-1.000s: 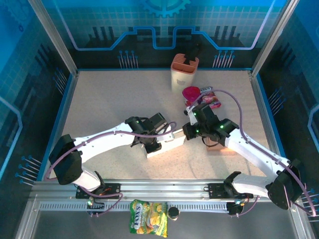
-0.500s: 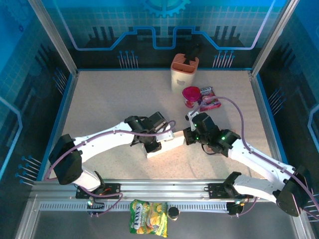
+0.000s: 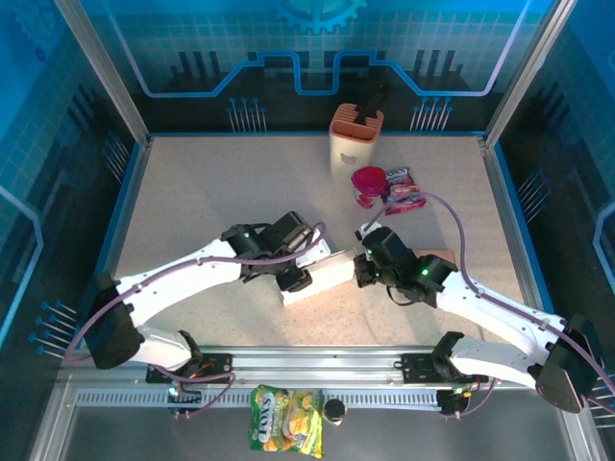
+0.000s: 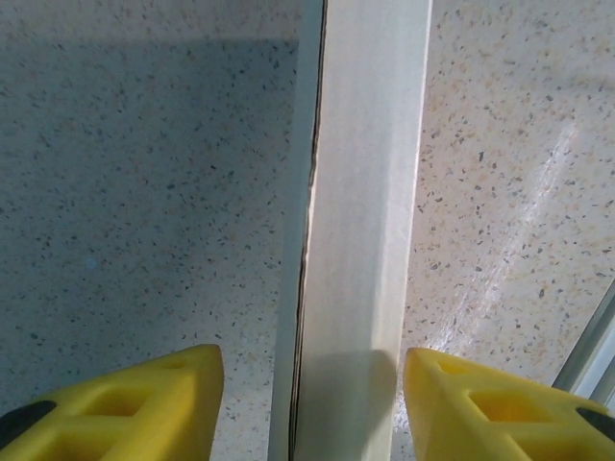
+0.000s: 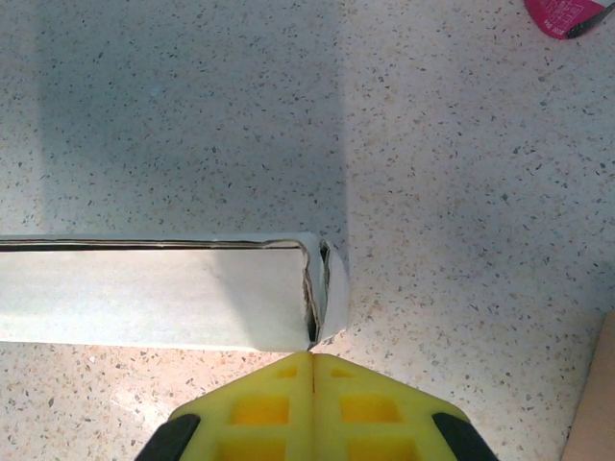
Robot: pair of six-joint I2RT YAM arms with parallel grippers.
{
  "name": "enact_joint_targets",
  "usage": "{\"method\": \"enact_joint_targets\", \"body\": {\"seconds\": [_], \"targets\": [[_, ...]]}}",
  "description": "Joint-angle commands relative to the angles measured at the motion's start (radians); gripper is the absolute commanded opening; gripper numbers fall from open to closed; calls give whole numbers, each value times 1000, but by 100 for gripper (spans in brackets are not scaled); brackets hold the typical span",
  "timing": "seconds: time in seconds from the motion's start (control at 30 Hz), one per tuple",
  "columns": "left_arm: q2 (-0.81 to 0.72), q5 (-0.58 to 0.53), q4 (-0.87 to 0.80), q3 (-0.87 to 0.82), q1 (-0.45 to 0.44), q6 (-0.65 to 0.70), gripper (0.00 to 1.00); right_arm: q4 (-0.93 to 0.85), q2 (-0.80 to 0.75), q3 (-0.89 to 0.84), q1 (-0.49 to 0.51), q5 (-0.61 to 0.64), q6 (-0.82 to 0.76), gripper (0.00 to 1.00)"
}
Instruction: Fold the paper box
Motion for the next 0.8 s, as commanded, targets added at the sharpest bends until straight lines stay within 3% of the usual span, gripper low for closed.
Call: {"method": "enact_joint_targets", "body": {"seconds": [0.0, 0.1, 0.37, 0.57, 0.77], "targets": [[-24, 48, 18, -34, 3, -23, 50, -36, -17, 36, 12, 50, 22, 0], [12, 28, -8, -25, -10, -11, 48, -51, -73, 54, -14, 11, -3, 17], [79, -63, -15, 11, -41, 8, 51, -78, -36, 99, -165, -269, -102, 41], [104, -65, -18, 23, -45, 24, 45, -56, 25, 112, -198, -308, -162, 43], [107, -61, -22, 24, -45, 33, 36, -46, 65, 123, -204, -304, -172, 34]]}}
